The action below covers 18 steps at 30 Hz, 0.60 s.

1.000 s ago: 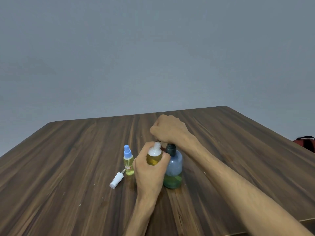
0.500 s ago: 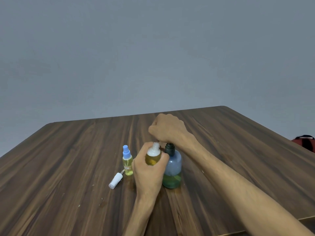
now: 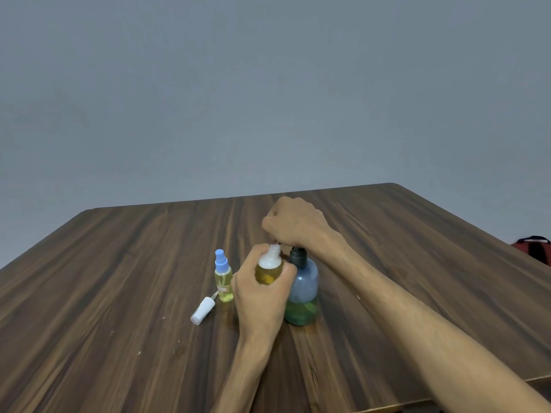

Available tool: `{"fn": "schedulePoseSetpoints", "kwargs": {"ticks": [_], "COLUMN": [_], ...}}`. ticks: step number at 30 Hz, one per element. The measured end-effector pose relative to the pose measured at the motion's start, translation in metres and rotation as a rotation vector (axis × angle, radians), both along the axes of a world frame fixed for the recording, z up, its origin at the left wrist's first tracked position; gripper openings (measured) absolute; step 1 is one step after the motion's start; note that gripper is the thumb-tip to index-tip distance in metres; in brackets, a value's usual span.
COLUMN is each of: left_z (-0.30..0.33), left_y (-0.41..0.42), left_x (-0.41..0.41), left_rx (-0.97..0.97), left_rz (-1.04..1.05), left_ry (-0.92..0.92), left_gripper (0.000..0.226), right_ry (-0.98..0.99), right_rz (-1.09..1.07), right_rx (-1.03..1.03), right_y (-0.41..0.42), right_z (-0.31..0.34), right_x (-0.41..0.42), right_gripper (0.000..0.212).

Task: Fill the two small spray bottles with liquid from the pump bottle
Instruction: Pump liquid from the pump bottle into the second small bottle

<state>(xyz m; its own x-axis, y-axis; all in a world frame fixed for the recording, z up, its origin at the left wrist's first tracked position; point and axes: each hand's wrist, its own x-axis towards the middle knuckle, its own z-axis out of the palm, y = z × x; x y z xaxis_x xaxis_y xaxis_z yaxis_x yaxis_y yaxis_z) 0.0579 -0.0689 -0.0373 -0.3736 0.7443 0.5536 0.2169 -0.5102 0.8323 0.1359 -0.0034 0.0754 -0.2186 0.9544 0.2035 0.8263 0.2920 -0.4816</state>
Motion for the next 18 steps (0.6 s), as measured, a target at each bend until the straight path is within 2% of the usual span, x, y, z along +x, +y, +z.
{"fn": "schedulePoseSetpoints", "kwargs": {"ticks": [5,10,14,18], "left_z": [-0.0011,-0.0003,-0.0009,-0.0009], "left_y": [0.0010,0.0000,0.0015,0.0002], "left_x": [-0.0008,-0.0002,-0.0007,-0.0006], "left_rx": [-0.019,-0.012,-0.019,-0.021], "left_rz": [0.002,0.006,0.005,0.007], "left_ry": [-0.016,-0.003,-0.004,-0.002], "left_gripper": [0.022,0.024,0.023,0.022], "right_ry": [-0.034,-0.017,-0.074,-0.040], "right_rz": [-0.019,-0.007,-0.008,0.009], "right_rx": [-0.032,0.044,-0.030,0.031], "right_y": [0.0004,-0.0005,0.0017,0.0004], "right_z": [-0.0039,0.0006,-0.0055,0.0010], "right_x": [-0.0015,-0.0004,-0.0020,-0.0008], "right_gripper": [0.023,0.028,0.025,0.029]}}
